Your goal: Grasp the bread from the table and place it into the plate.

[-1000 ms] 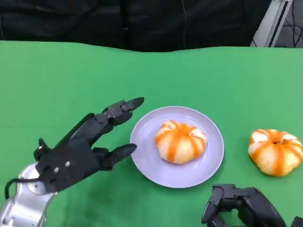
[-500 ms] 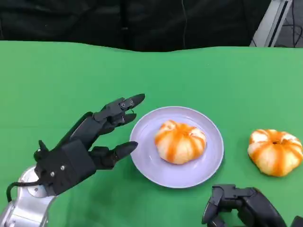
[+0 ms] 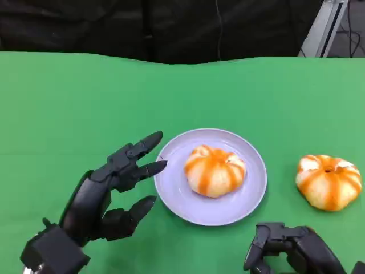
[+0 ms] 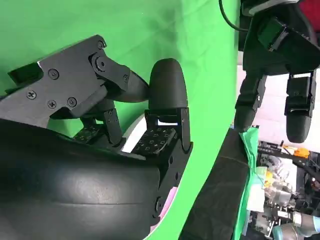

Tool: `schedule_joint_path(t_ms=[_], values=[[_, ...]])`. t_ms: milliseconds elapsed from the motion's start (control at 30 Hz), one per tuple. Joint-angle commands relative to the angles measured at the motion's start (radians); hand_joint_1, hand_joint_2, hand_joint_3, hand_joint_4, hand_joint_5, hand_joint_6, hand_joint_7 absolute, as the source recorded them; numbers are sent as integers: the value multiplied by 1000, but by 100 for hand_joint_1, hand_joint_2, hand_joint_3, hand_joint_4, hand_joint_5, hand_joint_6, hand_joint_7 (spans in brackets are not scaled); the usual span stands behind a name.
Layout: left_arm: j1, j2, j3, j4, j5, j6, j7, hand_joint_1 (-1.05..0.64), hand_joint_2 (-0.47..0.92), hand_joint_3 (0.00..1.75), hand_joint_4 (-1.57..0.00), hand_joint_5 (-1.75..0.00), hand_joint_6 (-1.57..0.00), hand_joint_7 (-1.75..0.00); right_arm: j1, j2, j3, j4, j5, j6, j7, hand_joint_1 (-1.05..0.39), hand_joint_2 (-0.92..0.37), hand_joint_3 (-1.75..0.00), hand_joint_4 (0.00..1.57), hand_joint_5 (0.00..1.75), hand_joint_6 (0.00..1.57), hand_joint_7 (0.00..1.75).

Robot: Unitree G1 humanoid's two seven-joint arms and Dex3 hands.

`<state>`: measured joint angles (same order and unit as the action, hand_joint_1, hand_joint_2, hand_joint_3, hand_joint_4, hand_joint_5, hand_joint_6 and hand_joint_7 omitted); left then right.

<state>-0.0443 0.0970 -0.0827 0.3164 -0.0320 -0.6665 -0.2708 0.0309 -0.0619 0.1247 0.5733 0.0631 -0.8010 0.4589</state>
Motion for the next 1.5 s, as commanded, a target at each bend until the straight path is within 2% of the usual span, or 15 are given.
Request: schedule_joint_path(t_ms=[33, 133, 600, 1333, 1400, 1433, 1467, 1500], values=[[20, -8, 18, 20, -34, -31, -2, -82, 92, 55, -66, -5, -38, -2, 1, -13, -9, -2, 9, -8, -3, -9, -64, -93, 84, 144, 88, 114], [65, -39, 34, 52, -87, -70, -6, -76, 92, 50, -67, -4, -41, -2, 3, -16, -9, -3, -1, -10, -9, -10, -63, -93, 85, 143, 88, 115], [109, -81, 53, 133, -182, -165, -90, -74, 92, 46, -71, -3, -44, -2, 6, -16, -8, -9, 3, -3, -4, -10, -62, -94, 85, 144, 88, 117], [153, -106, 77, 140, -267, -142, -193, -68, 92, 41, -80, -3, -52, -2, 13, -17, -7, -18, 12, 8, 3, -9, -61, -98, 85, 146, 88, 117], [156, -108, 77, 133, -277, -133, -203, -59, 92, 35, -82, -3, -55, -2, 11, -16, -8, -14, 16, 4, 7, -8, -61, -98, 85, 145, 88, 117], [159, -110, 75, 126, -279, -126, -206, -48, 92, 29, -83, -3, -57, -2, 9, -17, -9, -13, 15, 2, 7, -9, -61, -97, 85, 145, 88, 117], [162, -113, 73, 120, -279, -120, -206, -27, 92, 22, -84, -2, -61, -3, 9, -18, -9, -13, 13, 2, 5, -9, -61, -97, 85, 145, 88, 117], [165, -115, 71, 114, -275, -115, -203, -18, 92, 20, -85, -2, -62, -3, 9, -18, -9, -13, 12, 2, 4, -9, -61, -97, 85, 145, 88, 117]])
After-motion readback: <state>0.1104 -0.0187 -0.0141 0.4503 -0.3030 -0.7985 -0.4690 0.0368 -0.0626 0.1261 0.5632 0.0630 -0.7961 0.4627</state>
